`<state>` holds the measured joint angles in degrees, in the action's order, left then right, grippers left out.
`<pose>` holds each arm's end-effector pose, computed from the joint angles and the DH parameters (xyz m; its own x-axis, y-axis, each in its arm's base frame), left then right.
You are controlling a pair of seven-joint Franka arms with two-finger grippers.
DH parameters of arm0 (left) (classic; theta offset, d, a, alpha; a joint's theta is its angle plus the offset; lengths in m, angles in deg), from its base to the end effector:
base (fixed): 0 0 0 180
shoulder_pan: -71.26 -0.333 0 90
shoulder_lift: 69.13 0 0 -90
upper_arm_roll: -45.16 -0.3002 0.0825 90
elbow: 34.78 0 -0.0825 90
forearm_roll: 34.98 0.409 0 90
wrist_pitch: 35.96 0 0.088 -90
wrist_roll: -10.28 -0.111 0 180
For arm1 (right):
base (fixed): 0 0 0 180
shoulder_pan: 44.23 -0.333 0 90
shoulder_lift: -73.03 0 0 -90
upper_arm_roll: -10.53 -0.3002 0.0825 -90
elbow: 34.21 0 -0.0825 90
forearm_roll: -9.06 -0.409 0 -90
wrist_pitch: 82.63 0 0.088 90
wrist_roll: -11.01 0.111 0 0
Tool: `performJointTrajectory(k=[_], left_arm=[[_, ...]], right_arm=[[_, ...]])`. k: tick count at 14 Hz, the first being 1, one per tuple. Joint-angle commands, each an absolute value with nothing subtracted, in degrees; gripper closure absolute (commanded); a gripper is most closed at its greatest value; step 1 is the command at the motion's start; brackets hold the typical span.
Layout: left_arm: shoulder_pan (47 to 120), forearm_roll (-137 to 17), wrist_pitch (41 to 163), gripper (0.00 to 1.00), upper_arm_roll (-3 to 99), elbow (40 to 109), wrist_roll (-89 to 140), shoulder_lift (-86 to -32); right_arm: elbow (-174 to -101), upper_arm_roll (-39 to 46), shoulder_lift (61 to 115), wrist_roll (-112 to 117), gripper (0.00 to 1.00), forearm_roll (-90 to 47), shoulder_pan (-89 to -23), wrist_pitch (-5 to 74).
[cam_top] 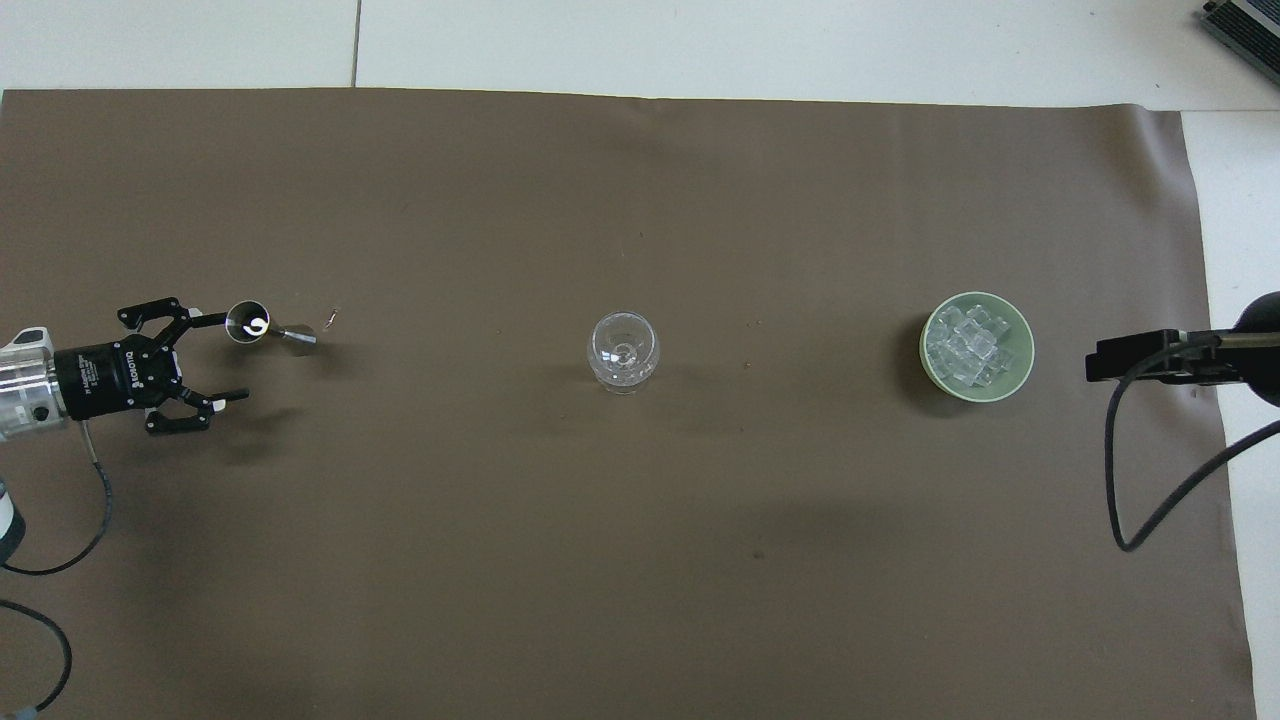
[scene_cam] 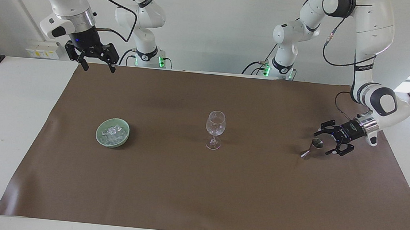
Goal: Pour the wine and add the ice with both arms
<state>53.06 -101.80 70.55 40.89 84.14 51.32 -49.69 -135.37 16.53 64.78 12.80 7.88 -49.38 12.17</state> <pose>0.5497 0.1466 0.2285 -0.0942 0.4771 -0.8738 0.9654 0.2581 0.0368 0.5430 -0.0093 0.5951 0.9984 -0.0472 0.0310 -0.0460 -0.9983 -0.0365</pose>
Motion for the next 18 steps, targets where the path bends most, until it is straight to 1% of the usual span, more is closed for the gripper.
performJointTrajectory(k=[1,6,11,16,18], left_arm=[[52.63,-103.98,72.32,0.0,41.21,88.08,49.75,-52.16],[53.24,-106.52,72.41,0.0,41.21,88.53,47.47,-51.99],[53.41,-111.09,71.97,0.0,41.21,87.74,43.6,-49.27],[53.06,-111.54,71.36,0.0,41.3,85.54,42.98,-46.02],[52.98,-113.9,70.39,0.0,41.38,85.63,42.89,-45.57]], right_arm=[[-136.69,16.51,63.54,12.59,0.0,8.36,-49.51,12.46],[-136.69,16.51,63.54,12.59,0.0,8.36,-49.51,12.46],[-136.69,16.51,63.54,12.59,0.0,8.36,-49.51,12.46],[-136.69,16.51,63.54,12.59,0.0,8.36,-49.51,12.46],[-136.69,16.51,63.54,12.59,0.0,8.36,-49.51,12.46]])
